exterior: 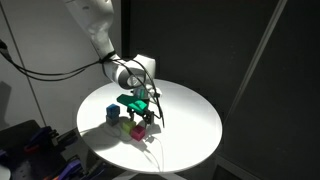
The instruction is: Put the pink block on top the yellow block
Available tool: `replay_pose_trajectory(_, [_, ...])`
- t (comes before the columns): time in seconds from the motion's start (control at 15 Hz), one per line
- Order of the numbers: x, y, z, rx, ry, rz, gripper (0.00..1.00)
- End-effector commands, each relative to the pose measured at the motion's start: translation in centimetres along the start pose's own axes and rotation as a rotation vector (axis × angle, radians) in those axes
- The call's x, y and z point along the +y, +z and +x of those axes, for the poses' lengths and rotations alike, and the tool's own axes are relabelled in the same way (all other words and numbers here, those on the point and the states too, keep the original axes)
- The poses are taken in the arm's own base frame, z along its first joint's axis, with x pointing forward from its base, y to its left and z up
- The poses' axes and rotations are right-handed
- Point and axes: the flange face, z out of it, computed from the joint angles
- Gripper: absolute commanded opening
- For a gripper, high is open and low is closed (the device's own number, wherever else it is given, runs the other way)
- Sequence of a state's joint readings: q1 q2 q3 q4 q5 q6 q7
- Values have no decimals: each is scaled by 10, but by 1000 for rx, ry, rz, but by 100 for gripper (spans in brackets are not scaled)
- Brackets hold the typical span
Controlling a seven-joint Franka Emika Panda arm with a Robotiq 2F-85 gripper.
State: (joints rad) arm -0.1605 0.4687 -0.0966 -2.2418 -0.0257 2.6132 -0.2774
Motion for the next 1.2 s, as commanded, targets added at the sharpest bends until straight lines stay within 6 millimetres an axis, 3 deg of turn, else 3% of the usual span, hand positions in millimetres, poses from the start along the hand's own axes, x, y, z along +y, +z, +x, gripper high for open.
replay_pose_trajectory(0.0, [0, 3, 8, 9, 11, -7, 100])
replay_pose_trajectory(1.13, [3, 18, 14, -9, 3, 3, 100])
